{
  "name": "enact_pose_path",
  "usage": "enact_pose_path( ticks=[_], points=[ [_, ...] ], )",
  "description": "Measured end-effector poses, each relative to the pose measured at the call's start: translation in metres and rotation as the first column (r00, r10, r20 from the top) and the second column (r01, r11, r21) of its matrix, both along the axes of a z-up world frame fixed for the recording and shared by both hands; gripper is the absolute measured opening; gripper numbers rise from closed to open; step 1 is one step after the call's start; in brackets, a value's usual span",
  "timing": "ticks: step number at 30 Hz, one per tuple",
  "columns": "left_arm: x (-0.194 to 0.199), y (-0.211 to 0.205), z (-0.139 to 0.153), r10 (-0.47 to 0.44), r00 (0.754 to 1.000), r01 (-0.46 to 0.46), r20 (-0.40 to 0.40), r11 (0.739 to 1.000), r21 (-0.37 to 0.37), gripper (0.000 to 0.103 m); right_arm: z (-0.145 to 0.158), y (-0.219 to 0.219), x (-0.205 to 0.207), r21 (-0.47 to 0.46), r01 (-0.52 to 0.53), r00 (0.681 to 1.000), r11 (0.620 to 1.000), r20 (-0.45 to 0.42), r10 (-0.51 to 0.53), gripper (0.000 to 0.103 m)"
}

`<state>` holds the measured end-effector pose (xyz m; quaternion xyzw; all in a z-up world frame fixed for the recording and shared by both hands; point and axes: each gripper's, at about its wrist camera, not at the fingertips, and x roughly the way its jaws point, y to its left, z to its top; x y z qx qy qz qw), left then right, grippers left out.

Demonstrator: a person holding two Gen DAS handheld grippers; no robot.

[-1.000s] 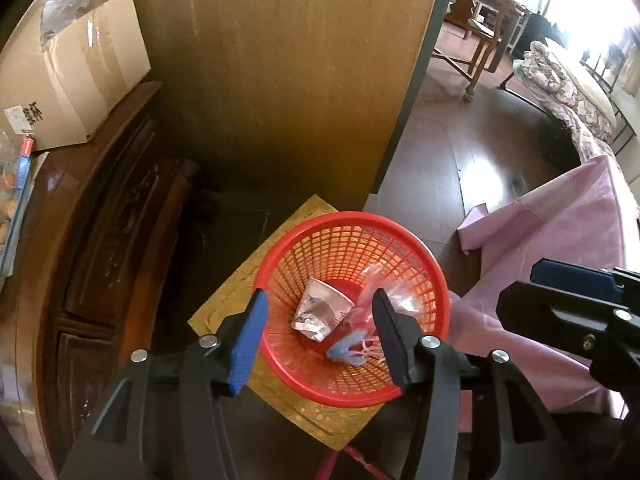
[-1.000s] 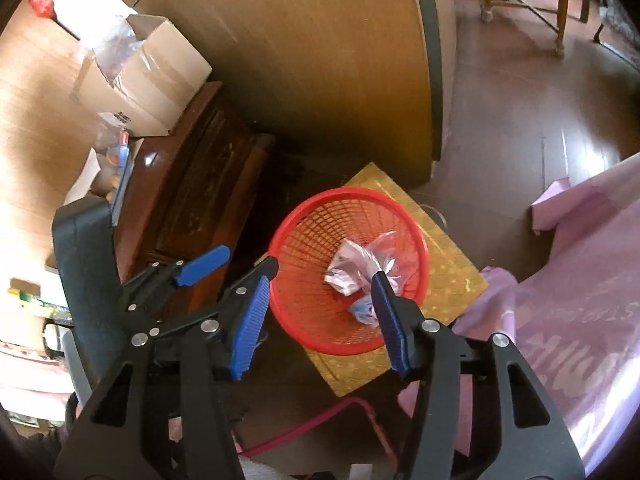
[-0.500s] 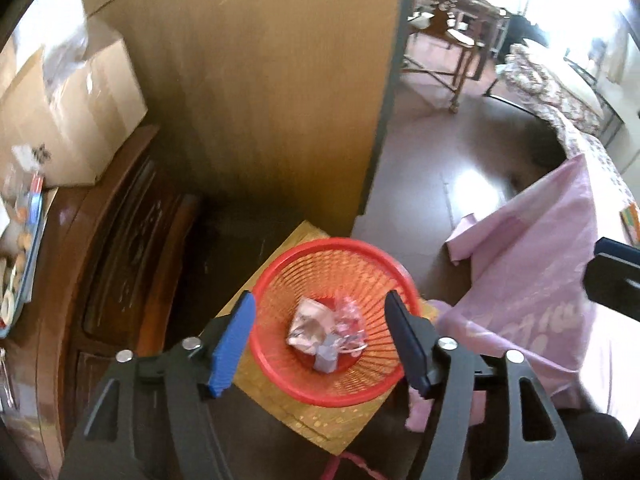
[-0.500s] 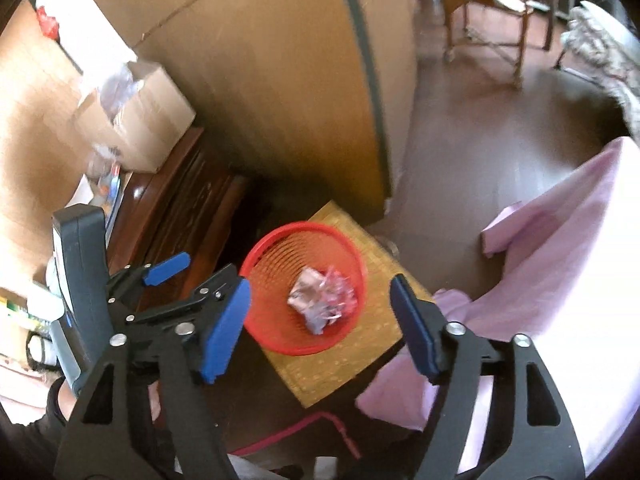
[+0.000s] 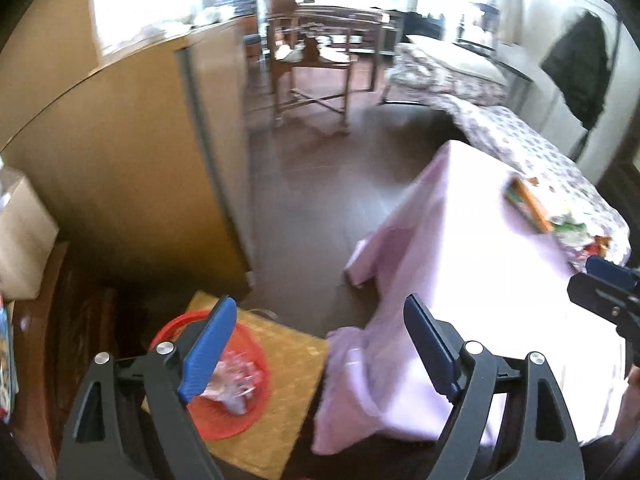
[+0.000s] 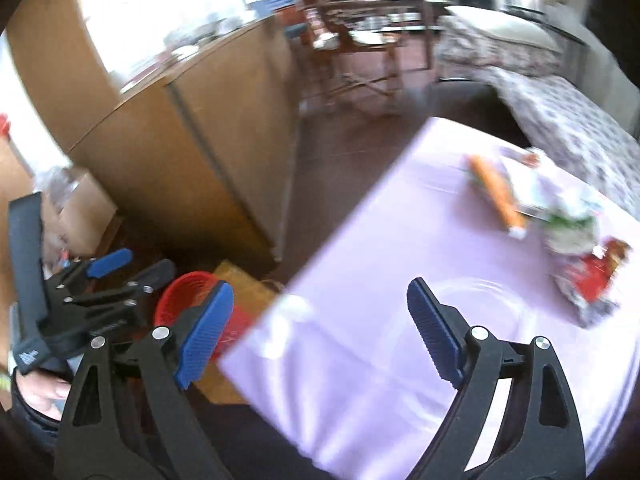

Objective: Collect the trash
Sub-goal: 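Move both tools back to the table, then grasp the orange box with the left tool while the right tool grasps the red snack bag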

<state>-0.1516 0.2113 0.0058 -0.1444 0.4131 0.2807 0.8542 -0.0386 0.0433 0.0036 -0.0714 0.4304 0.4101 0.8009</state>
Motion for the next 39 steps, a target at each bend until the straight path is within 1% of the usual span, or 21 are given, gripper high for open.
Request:
enact_pose_path(
  ticks=[4, 8, 10, 11, 12, 16, 18, 20, 24, 28, 31, 33, 34, 36, 37, 38, 39],
  points=[
    [0.042, -0.035, 0.000, -0.071, 0.997, 0.071, 0.006, 0.997, -0.020, 0.085, -0.009, -0.049, 0.031, 0.001, 0.097, 0.995, 0.995, -0.006, -0.097, 0.086],
    [0.082, -0.062, -0.004, -0.120, 0.993, 0.120, 0.001, 0.992, -0.029, 0.085, -0.016, -0.092, 0.059, 0.013, 0.194, 0.981, 0.981, 0.006, -0.194, 0.086],
    [0.099, -0.070, -0.005, -0.128, 0.992, 0.128, 0.007, 0.991, -0.039, 0.086, -0.019, -0.117, 0.075, 0.047, 0.267, 0.964, 0.963, 0.003, -0.267, 0.086],
    [0.110, -0.075, -0.006, -0.129, 0.992, 0.129, 0.013, 0.990, -0.051, 0.086, -0.019, -0.121, 0.081, 0.058, 0.290, 0.957, 0.955, 0.001, -0.291, 0.086],
    [0.121, -0.079, -0.007, -0.128, 0.992, 0.129, 0.018, 0.989, -0.066, 0.086, -0.020, -0.133, 0.089, 0.074, 0.336, 0.941, 0.939, 0.010, -0.337, 0.086],
    [0.154, -0.089, -0.013, -0.120, 0.992, 0.124, 0.038, 0.985, -0.121, 0.086, -0.021, -0.158, 0.106, 0.052, 0.443, 0.889, 0.895, 0.098, -0.446, 0.086],
    [0.174, -0.098, -0.017, -0.121, 0.992, 0.126, 0.042, 0.982, -0.137, 0.086, -0.024, -0.168, 0.115, 0.052, 0.476, 0.872, 0.878, 0.098, -0.479, 0.087],
    [0.188, -0.107, -0.022, -0.121, 0.992, 0.125, 0.036, 0.983, -0.138, 0.086, -0.031, -0.175, 0.125, 0.046, 0.504, 0.859, 0.862, 0.078, -0.506, 0.087],
    [0.209, -0.115, -0.036, -0.116, 0.993, 0.117, 0.014, 0.979, -0.166, 0.086, -0.047, -0.177, 0.136, 0.024, 0.517, 0.854, 0.856, 0.055, -0.518, 0.087],
    [0.212, -0.118, -0.045, -0.104, 0.995, 0.105, 0.012, 0.982, -0.159, 0.086, -0.061, -0.172, 0.155, 0.013, 0.536, 0.844, 0.844, 0.022, -0.536, 0.087],
    [0.210, -0.118, -0.052, -0.110, 0.994, 0.110, 0.010, 0.982, -0.156, 0.086, -0.067, -0.164, 0.160, -0.009, 0.556, 0.831, 0.831, 0.047, -0.555, 0.087],
    [0.207, -0.115, -0.055, -0.114, 0.993, 0.115, 0.016, 0.977, -0.178, 0.086, -0.076, -0.157, 0.165, -0.042, 0.562, 0.826, 0.826, 0.074, -0.559, 0.087],
    [0.206, -0.113, -0.055, -0.116, 0.993, 0.118, 0.019, 0.976, -0.185, 0.086, -0.078, -0.154, 0.165, -0.054, 0.559, 0.829, 0.828, 0.072, -0.555, 0.087],
    [0.204, -0.113, -0.054, -0.118, 0.993, 0.122, 0.029, 0.975, -0.184, 0.086, -0.082, -0.151, 0.167, -0.064, 0.541, 0.841, 0.839, 0.051, -0.538, 0.083],
    [0.204, -0.113, -0.053, -0.119, 0.992, 0.123, 0.033, 0.976, -0.179, 0.086, -0.085, -0.151, 0.168, -0.066, 0.536, 0.844, 0.842, 0.043, -0.534, 0.069],
    [0.204, -0.113, -0.052, -0.120, 0.992, 0.123, 0.032, 0.978, -0.171, 0.086, -0.086, -0.152, 0.168, -0.072, 0.532, 0.847, 0.844, 0.038, -0.531, 0.050],
    [0.205, -0.114, -0.051, -0.119, 0.992, 0.122, 0.029, 0.978, -0.167, 0.086, -0.089, -0.154, 0.169, -0.087, 0.522, 0.852, 0.848, 0.007, -0.524, 0.044]
  ],
)
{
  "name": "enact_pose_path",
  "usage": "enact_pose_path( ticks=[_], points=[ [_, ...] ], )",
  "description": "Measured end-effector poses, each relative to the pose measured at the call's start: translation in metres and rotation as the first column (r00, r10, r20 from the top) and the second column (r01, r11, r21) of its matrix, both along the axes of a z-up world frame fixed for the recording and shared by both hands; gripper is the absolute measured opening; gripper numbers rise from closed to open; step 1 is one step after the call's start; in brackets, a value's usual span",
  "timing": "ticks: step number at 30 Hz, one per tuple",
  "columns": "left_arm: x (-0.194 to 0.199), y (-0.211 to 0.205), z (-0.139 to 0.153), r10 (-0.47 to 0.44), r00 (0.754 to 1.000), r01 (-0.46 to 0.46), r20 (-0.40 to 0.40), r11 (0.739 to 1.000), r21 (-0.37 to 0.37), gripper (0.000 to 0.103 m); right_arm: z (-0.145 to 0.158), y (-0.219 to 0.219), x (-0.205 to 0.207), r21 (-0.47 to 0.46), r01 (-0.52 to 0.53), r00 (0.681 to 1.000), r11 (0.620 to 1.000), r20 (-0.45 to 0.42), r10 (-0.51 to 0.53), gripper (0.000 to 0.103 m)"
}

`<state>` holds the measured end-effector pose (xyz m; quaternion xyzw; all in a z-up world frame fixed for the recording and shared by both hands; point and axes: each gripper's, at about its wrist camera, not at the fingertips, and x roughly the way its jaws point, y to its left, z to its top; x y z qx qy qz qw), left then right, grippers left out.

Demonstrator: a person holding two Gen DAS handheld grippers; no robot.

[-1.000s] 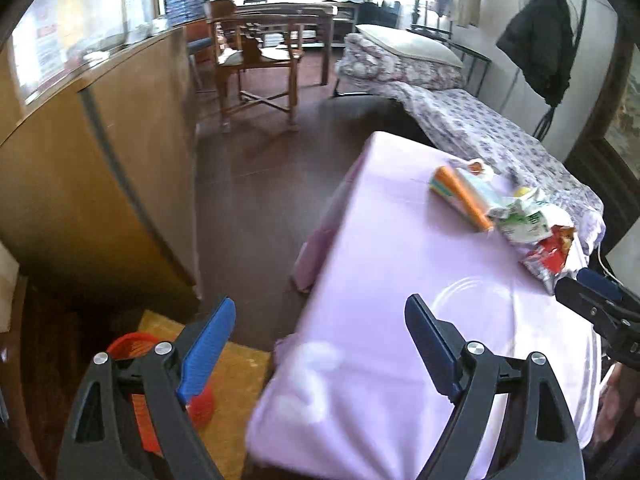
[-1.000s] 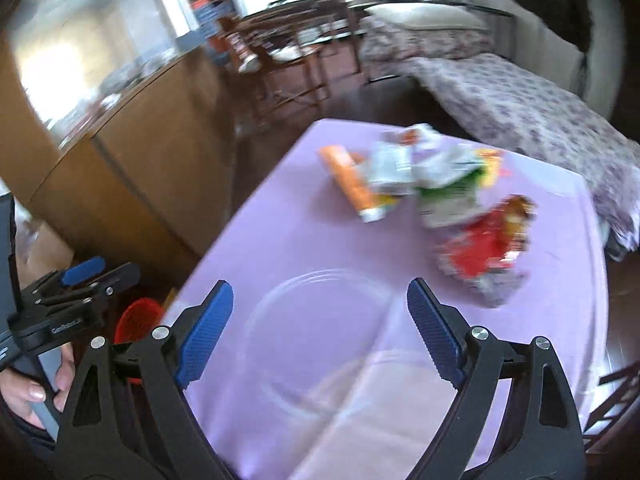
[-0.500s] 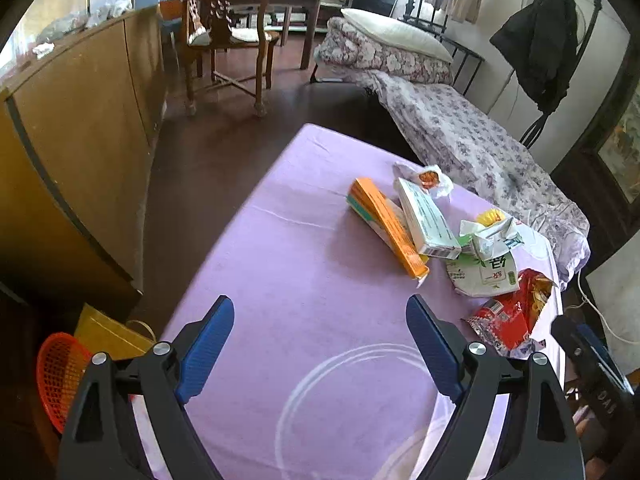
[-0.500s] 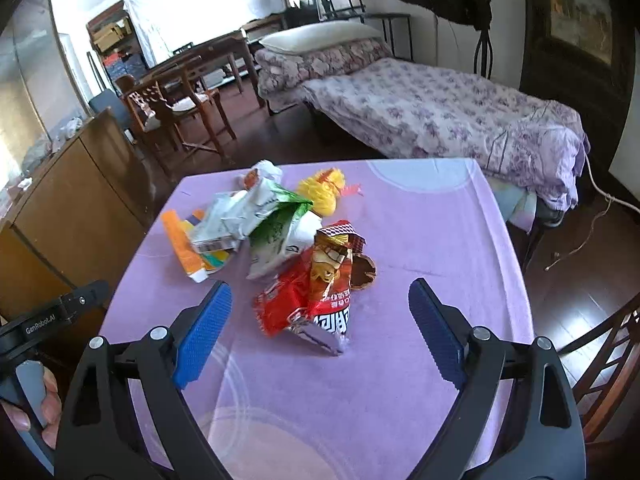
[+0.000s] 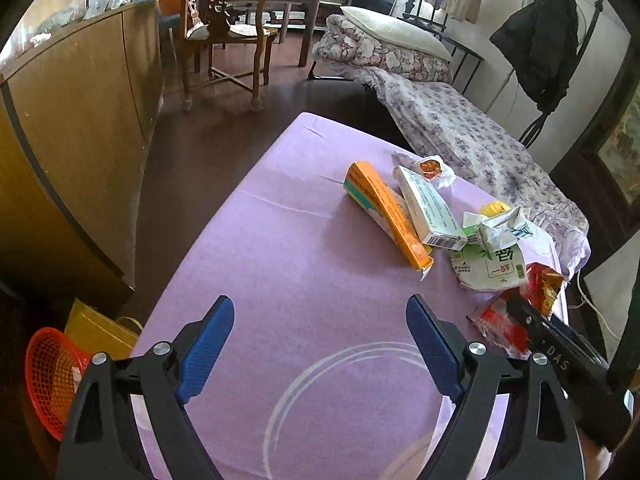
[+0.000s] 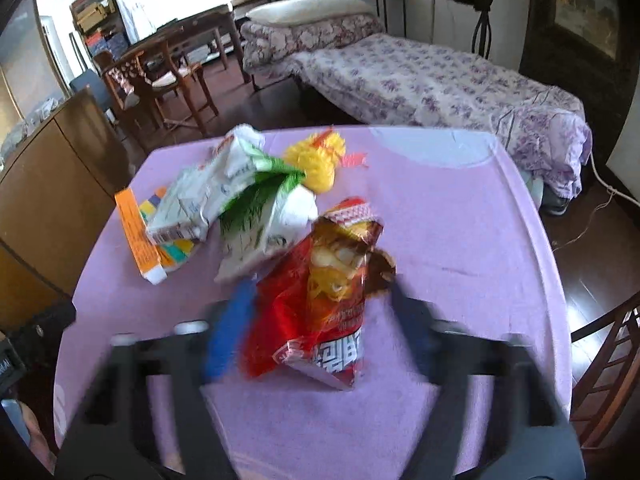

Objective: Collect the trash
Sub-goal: 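Grasp the orange box with the left tool while the right tool grasps the red snack bag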

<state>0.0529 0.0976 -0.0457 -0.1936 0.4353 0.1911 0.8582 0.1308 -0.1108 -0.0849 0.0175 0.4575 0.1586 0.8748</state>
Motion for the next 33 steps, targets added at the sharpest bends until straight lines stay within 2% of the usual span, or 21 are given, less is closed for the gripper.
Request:
enact_pose_path(
  ticks=[2, 4, 7, 12, 15, 20, 26, 28, 30, 33],
  points=[
    [0.001, -0.002, 0.003, -0.009, 1.000, 0.009, 0.004, 1.000, -0.003, 0.086, 0.001, -0.006, 0.000, 0.027, 0.005, 1.000, 1.000, -0.022, -0.005, 0.037],
    [0.005, -0.007, 0.007, -0.023, 1.000, 0.023, 0.006, 1.000, 0.013, 0.086, 0.007, -0.014, -0.005, 0.067, 0.003, 0.999, 0.998, -0.039, -0.001, 0.034],
    [0.014, -0.016, 0.010, -0.053, 0.999, 0.052, 0.004, 0.998, 0.037, 0.086, 0.017, -0.023, -0.015, 0.083, 0.007, 1.000, 0.997, -0.019, -0.006, 0.033],
    [0.044, -0.031, 0.002, -0.091, 0.996, 0.091, -0.015, 0.996, 0.000, 0.086, 0.019, -0.033, -0.020, 0.091, 0.011, 1.000, 0.996, -0.025, -0.009, 0.033],
    [0.060, -0.034, -0.006, -0.082, 0.996, 0.083, -0.038, 0.996, 0.017, 0.086, 0.018, -0.038, -0.016, 0.096, 0.018, 0.999, 0.995, -0.034, -0.015, 0.033],
    [0.077, -0.032, -0.019, -0.071, 0.996, 0.071, -0.058, 0.997, -0.011, 0.083, 0.016, -0.044, -0.010, 0.110, 0.021, 0.999, 0.994, -0.045, -0.016, 0.033],
    [0.093, -0.032, -0.036, -0.077, 0.992, 0.075, -0.096, 0.997, -0.018, 0.071, 0.015, -0.049, -0.009, 0.135, 0.009, 0.998, 0.991, -0.055, -0.002, 0.033],
    [0.095, -0.032, -0.040, -0.080, 0.992, 0.079, -0.101, 0.997, -0.019, 0.063, 0.015, -0.050, -0.009, 0.141, 0.008, 0.998, 0.990, -0.057, 0.000, 0.033],
    [0.096, -0.030, -0.043, -0.091, 0.990, 0.088, -0.109, 0.996, -0.028, 0.041, 0.015, -0.050, -0.009, 0.145, 0.006, 0.998, 0.989, -0.058, 0.002, 0.033],
    [0.092, -0.025, -0.045, -0.103, 0.989, 0.098, -0.108, 0.994, -0.044, 0.025, 0.016, -0.048, -0.009, 0.145, -0.001, 0.998, 0.989, -0.058, 0.010, 0.033]
  ],
)
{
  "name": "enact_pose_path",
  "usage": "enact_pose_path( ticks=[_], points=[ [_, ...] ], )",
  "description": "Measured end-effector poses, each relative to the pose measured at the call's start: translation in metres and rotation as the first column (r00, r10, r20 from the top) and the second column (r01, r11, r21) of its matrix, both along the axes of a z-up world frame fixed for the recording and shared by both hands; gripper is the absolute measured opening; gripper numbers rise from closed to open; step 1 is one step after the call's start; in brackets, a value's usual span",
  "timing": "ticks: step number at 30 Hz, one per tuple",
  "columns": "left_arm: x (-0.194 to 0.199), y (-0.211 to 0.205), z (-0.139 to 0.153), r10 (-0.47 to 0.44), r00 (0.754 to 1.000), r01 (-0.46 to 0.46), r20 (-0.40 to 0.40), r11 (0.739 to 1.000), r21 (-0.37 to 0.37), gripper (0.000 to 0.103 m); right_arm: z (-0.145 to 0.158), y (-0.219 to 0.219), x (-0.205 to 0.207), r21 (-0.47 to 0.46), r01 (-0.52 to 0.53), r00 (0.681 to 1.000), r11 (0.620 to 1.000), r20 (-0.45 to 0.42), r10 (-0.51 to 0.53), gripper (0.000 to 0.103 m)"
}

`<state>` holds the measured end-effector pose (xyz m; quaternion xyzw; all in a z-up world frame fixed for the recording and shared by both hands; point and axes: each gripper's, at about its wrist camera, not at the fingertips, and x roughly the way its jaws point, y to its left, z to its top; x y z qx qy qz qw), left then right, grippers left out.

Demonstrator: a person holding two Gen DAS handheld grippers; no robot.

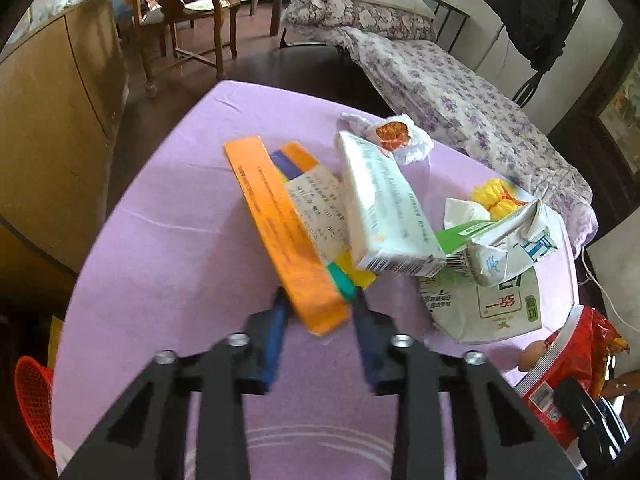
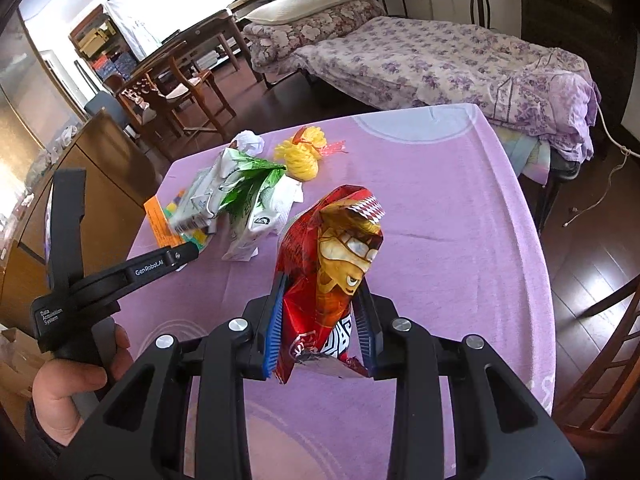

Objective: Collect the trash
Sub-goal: 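Grasp the orange box with the left tool while the right tool grasps the red snack bag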

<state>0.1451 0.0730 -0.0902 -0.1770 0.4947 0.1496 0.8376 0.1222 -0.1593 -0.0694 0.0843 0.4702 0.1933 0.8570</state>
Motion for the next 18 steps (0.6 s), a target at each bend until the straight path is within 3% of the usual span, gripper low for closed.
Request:
enact_pose_path(
  ticks=[2, 13, 18],
  points=[
    [-0.003, 0.001, -0.001, -0.025, 1.000, 0.025, -0.006, 0.999, -0.020, 0.020, 0.000, 0.001, -0.001, -0.002, -0.004, 1.000, 1.000, 0.001, 0.004, 0.033],
    [-0.071, 0.005, 0.014, -0.066, 0.998, 0.066, -0.016, 0.997, -0.033, 0.019, 0.006, 0.000, -0.007, 0.004, 0.001, 1.000, 1.000, 0.012, -0.001, 0.033],
    [-0.095, 0.008, 0.006, -0.102, 0.993, 0.099, -0.051, 0.994, -0.056, 0.020, 0.005, 0.001, -0.009, -0.008, -0.003, 1.000, 1.000, 0.009, 0.003, 0.035]
  ],
)
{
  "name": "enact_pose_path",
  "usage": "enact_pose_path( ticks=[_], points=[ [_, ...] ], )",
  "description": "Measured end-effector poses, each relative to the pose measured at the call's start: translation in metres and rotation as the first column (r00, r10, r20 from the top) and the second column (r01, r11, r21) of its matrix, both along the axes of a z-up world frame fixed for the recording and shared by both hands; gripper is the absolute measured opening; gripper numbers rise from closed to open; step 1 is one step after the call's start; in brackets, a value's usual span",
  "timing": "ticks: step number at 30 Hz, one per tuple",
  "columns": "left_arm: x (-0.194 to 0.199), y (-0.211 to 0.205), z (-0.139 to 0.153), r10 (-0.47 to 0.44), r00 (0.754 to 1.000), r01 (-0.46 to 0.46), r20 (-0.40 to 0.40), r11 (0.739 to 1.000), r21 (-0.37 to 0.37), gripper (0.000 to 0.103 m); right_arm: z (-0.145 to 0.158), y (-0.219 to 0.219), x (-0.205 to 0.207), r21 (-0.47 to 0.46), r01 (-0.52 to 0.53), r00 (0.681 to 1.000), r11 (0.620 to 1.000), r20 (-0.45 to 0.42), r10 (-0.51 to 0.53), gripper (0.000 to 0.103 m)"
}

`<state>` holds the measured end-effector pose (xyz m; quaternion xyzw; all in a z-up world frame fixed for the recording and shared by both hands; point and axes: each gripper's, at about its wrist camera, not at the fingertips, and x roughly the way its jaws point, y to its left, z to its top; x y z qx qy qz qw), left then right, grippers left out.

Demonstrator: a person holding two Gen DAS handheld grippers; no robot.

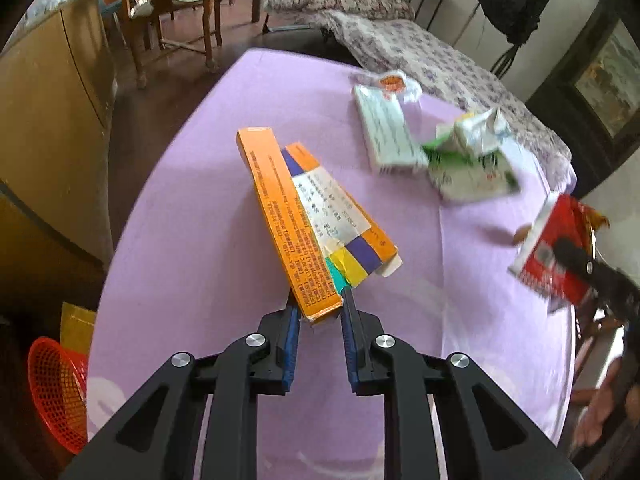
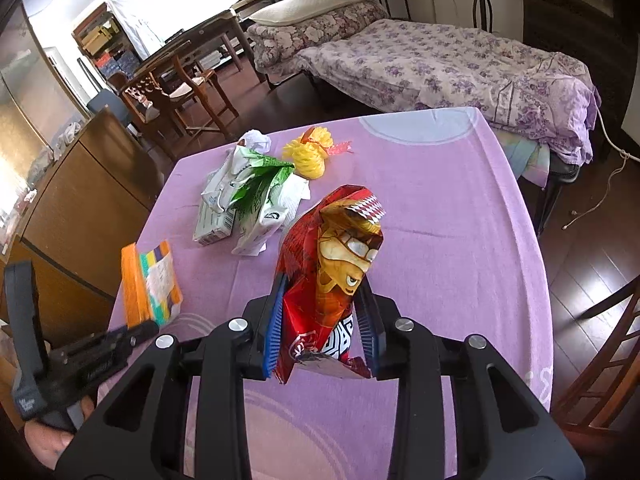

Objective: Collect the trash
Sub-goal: 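Grasp the orange box with the left tool while the right tool grasps the red snack bag, then lift the orange box with the left tool while the right tool lifts the red snack bag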

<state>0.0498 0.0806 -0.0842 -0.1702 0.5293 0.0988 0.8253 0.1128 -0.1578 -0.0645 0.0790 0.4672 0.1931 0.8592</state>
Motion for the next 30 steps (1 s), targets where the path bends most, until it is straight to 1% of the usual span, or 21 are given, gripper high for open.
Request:
enact_pose_path(
  ticks=[2, 3, 4, 5, 6, 8, 9, 11, 13, 15, 17, 19, 20, 23, 25, 27, 29, 30],
  points=[
    [-0.003, 0.006, -0.004, 0.014, 1.000, -0.015, -0.015, 1.000, -0.028, 0.022, -0.002, 0.002, 0.000, -0.007, -0.003, 1.000, 1.000, -0.005, 0.003, 0.035],
    [-0.002, 0.008, -0.005, 0.023, 1.000, -0.023, -0.013, 0.999, -0.041, 0.028, -0.002, 0.003, 0.000, -0.010, -0.003, 1.000, 1.000, -0.005, 0.003, 0.036],
    [-0.002, 0.009, -0.003, 0.024, 1.000, -0.024, -0.007, 0.998, -0.049, 0.034, -0.003, 0.004, 0.001, -0.023, -0.003, 1.000, 1.000, -0.008, 0.003, 0.039],
    [-0.002, 0.010, 0.000, 0.027, 1.000, -0.027, 0.008, 0.999, -0.046, 0.050, -0.004, 0.006, 0.001, -0.031, -0.005, 1.000, 0.999, -0.013, 0.005, 0.043],
    [-0.003, 0.010, 0.002, 0.029, 0.999, -0.029, 0.019, 0.999, -0.038, 0.059, -0.007, 0.007, 0.002, -0.039, -0.005, 1.000, 0.999, -0.024, 0.004, 0.044],
    [-0.002, 0.009, 0.005, 0.027, 0.999, -0.026, 0.034, 1.000, -0.012, 0.063, -0.009, 0.009, 0.003, -0.052, -0.003, 0.999, 0.999, -0.036, 0.001, 0.056],
    [0.000, 0.010, 0.005, 0.029, 0.999, -0.029, 0.031, 1.000, 0.000, 0.064, -0.010, 0.009, 0.003, -0.058, -0.002, 0.999, 0.998, -0.038, -0.001, 0.058],
    [0.004, 0.013, 0.003, 0.044, 0.999, -0.044, 0.021, 0.999, 0.006, 0.064, -0.011, 0.010, 0.004, -0.071, 0.004, 1.000, 0.997, -0.030, -0.006, 0.067],
    [0.007, 0.020, -0.001, 0.071, 0.997, -0.071, 0.007, 0.997, -0.006, 0.064, -0.012, 0.012, 0.003, -0.080, 0.003, 1.000, 0.997, -0.023, -0.005, 0.072],
    [0.009, 0.027, -0.002, 0.092, 0.996, -0.092, 0.004, 0.996, -0.023, 0.064, -0.012, 0.012, 0.003, -0.082, 0.001, 1.000, 0.997, -0.018, -0.003, 0.074],
    [0.009, 0.035, -0.002, 0.114, 0.993, -0.114, 0.002, 0.993, -0.042, 0.064, -0.012, 0.012, 0.002, -0.075, 0.006, 1.000, 0.997, -0.021, -0.007, 0.078],
    [0.009, 0.043, -0.003, 0.137, 0.991, -0.137, 0.000, 0.988, -0.068, 0.064, -0.012, 0.010, 0.003, -0.058, 0.015, 1.000, 0.998, -0.020, -0.016, 0.079],
    [0.008, 0.045, -0.003, 0.142, 0.990, -0.142, 0.006, 0.987, -0.071, 0.064, -0.012, 0.009, 0.004, -0.046, 0.017, 1.000, 0.999, -0.020, -0.018, 0.079],
    [0.008, 0.052, -0.001, 0.168, 0.986, -0.167, 0.017, 0.985, -0.049, 0.063, -0.015, 0.011, 0.005, -0.029, 0.025, 0.999, 0.999, -0.022, -0.026, 0.080],
    [0.011, 0.055, 0.000, 0.182, 0.983, -0.181, 0.024, 0.983, -0.037, 0.057, -0.018, 0.015, 0.008, -0.024, 0.031, 0.999, 0.999, -0.021, -0.032, 0.080],
    [0.015, 0.056, -0.001, 0.176, 0.984, -0.175, 0.024, 0.984, -0.037, 0.036, -0.020, 0.018, 0.011, -0.030, 0.040, 0.999, 0.999, -0.017, -0.040, 0.080],
    [0.017, 0.054, -0.002, 0.163, 0.986, -0.163, 0.028, 0.986, -0.020, 0.031, -0.024, 0.023, 0.014, -0.057, 0.052, 0.999, 0.997, -0.006, -0.052, 0.080],
    [0.017, 0.053, -0.002, 0.155, 0.988, -0.154, 0.030, 0.988, -0.013, 0.030, -0.025, 0.024, 0.014, -0.066, 0.056, 0.998, 0.996, -0.002, -0.056, 0.080]
  ],
)
